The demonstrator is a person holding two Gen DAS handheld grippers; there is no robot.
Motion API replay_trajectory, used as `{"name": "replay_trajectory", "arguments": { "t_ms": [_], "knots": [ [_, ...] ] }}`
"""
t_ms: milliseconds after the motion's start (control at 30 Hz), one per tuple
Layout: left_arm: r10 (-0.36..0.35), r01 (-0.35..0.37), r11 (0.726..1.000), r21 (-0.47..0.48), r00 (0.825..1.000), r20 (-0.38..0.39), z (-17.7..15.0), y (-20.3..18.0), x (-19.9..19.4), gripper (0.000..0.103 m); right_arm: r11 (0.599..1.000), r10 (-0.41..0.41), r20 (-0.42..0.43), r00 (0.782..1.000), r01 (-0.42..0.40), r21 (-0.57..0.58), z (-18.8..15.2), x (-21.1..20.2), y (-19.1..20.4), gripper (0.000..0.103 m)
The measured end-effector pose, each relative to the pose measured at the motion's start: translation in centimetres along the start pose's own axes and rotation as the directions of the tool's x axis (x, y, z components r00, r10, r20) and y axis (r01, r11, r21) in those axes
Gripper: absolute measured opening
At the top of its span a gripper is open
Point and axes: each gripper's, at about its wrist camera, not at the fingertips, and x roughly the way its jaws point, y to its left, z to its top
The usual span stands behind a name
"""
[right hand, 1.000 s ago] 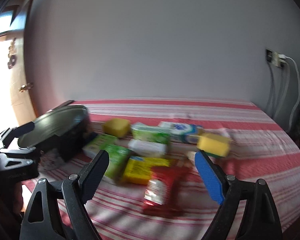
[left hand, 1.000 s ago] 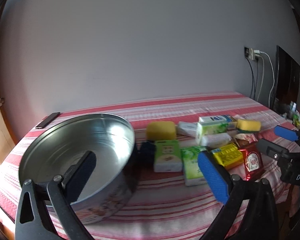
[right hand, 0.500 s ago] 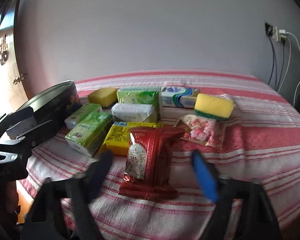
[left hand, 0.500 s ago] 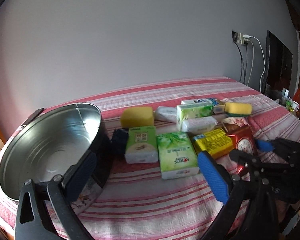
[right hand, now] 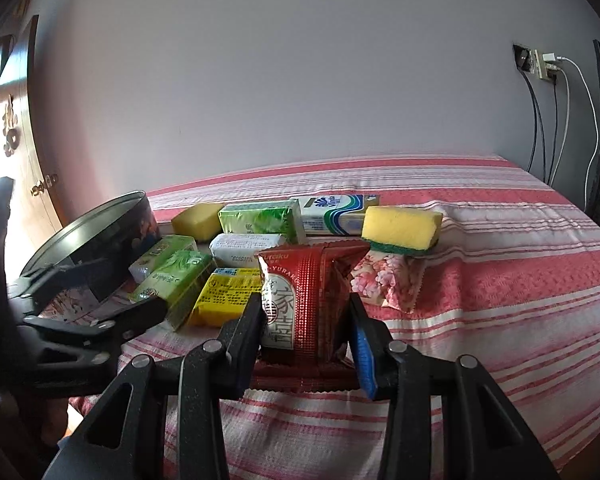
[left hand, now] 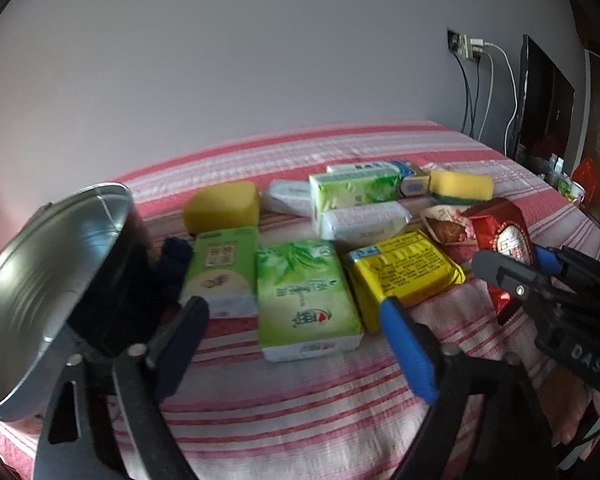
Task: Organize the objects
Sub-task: 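Grasp the green tissue pack with the left tool while the right grasps the red snack bag, then carry the green tissue pack and red snack bag over the silver basin with both tools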
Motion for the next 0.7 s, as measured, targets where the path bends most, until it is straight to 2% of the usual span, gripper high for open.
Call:
{"name": "replay_trajectory", "arguments": {
  "t_ms": [200,233,400,600,700],
  "knots": [
    [-0.035,0.034,0.999,-0.009,0.998,-0.044,0.0,0.0,1.2,0.065,1.000,0.014,0.005,1.000,-0.013,-0.018,-0.5,-0.2,0.9,0.043],
    [-0.046,0.046,0.999,-0.005,0.998,-0.050,0.0,0.0,1.3,0.055,1.000,0.015,0.003,1.000,-0.015,-0.018,-0.6,-0.1,1.0,0.043],
    [-0.057,0.056,0.998,-0.010,0.998,-0.035,-0.1,0.1,1.1,0.053,1.000,0.013,0.017,1.000,-0.013,-0.022,-0.7,-0.4,1.1,0.043],
    [-0.043,0.043,0.999,-0.005,0.999,0.022,-0.2,0.2,-0.2,0.053,1.000,0.014,0.059,0.998,-0.012,-0.029,-0.4,-1.3,1.3,0.043],
    [-0.026,0.026,1.000,-0.002,0.997,0.075,0.0,0.2,-1.5,0.053,0.999,0.015,0.072,0.997,-0.013,-0.032,-0.2,-1.5,1.4,0.043]
  ]
}}
